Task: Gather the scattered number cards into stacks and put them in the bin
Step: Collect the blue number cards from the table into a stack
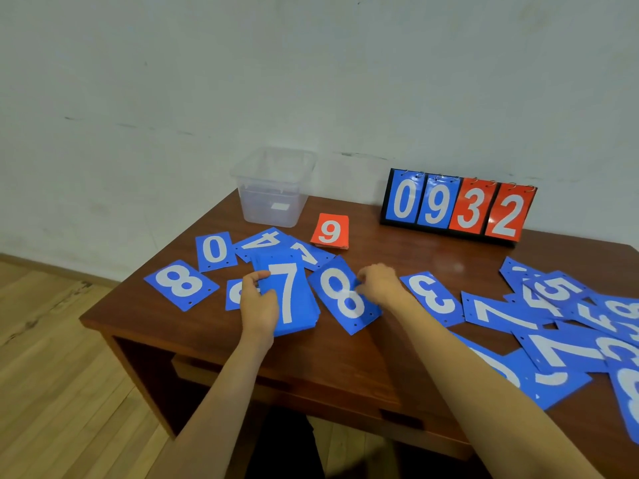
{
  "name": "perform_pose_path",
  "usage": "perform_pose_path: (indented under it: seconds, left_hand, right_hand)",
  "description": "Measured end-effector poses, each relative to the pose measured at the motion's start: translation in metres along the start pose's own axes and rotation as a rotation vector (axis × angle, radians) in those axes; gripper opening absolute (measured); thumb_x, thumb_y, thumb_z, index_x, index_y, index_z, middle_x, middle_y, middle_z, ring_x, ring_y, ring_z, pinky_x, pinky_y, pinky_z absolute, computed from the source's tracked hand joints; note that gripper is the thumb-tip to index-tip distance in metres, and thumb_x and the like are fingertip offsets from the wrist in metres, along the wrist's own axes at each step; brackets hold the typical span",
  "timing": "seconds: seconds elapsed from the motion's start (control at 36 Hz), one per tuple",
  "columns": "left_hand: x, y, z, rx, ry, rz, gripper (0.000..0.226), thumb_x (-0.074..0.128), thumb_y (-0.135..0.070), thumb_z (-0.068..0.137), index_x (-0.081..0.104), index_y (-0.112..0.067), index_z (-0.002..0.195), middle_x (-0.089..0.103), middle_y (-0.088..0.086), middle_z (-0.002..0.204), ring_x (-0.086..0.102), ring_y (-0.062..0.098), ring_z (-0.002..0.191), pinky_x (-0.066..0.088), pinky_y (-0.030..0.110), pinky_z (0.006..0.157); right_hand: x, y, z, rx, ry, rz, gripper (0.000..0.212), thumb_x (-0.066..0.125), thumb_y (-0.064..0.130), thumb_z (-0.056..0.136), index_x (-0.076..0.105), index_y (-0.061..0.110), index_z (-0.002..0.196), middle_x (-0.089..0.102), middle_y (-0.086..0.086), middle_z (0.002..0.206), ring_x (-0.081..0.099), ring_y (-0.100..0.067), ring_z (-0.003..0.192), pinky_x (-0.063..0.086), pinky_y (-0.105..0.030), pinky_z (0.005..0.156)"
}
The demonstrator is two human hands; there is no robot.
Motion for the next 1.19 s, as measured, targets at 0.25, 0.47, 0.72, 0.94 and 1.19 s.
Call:
perform_pose_path:
  seconds: [0.25,0.47,0.72,0.94,1.19]
  left_hand:
    - [0.017,0.001,-0.003,-0.045,0.08,0.057,0.032,0.045,-0.002,0.095,0.049,-0.028,0.113,0.043,-0.006,0.12,0.062,0.018,0.085,0.049,0.028,0.059]
    - [0.035,0.001,-0.002,-0.079,0.142,-0.005,0.021,0.051,-0.01,0.095,0.053,-0.028,0.108,0.051,0.003,0.127,0.063,0.023,0.101,0.057,0.036,0.07]
    - [0.04,-0.002,0.001,-0.133,0.184,-0.212,0.02,0.066,-0.02,0.088,0.053,-0.022,0.103,0.059,0.006,0.119,0.066,0.023,0.1,0.058,0.039,0.074]
    - [0.035,0.0,0.017,-0.022,0.053,-0.159,0.021,0.058,-0.011,0.092,0.048,-0.021,0.107,0.051,0.002,0.119,0.06,0.019,0.104,0.053,0.025,0.059]
    - [0.008,-0.001,0.055,0.122,-0.081,-0.081,0.018,0.039,-0.008,0.099,0.05,-0.022,0.105,0.054,0.005,0.12,0.06,0.019,0.097,0.053,0.033,0.067]
  right_hand:
    - [-0.052,-0.025,-0.031,-0.168,-0.418,0.625,0.019,0.048,0.013,0.096,0.066,0.011,0.102,0.068,-0.001,0.093,0.06,-0.01,0.078,0.049,-0.024,0.071]
    - [-0.046,-0.025,-0.044,-0.354,-0.3,0.758,0.029,0.038,0.023,0.102,0.066,0.022,0.111,0.063,0.005,0.117,0.056,-0.006,0.105,0.046,-0.016,0.083]
    - [-0.012,-0.005,-0.034,-0.313,-0.133,0.7,0.033,0.064,0.03,0.089,0.06,0.027,0.122,0.059,0.003,0.125,0.057,-0.01,0.108,0.052,-0.034,0.093]
    - [0.026,0.044,-0.011,-0.322,-0.272,0.604,0.048,0.068,0.028,0.085,0.051,0.02,0.129,0.045,-0.002,0.13,0.041,-0.016,0.124,0.035,-0.028,0.104]
    - [0.029,0.077,0.051,-0.257,-0.259,0.576,0.041,0.05,0.031,0.097,0.049,0.011,0.132,0.05,-0.009,0.134,0.045,-0.022,0.123,0.035,-0.032,0.105]
Point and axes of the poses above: each hand's wrist, its own z-axis towards the middle knuckle, its own x-axis out of the palm, y = z × x, the point moved 1 cm from there along z, towards the middle knuckle
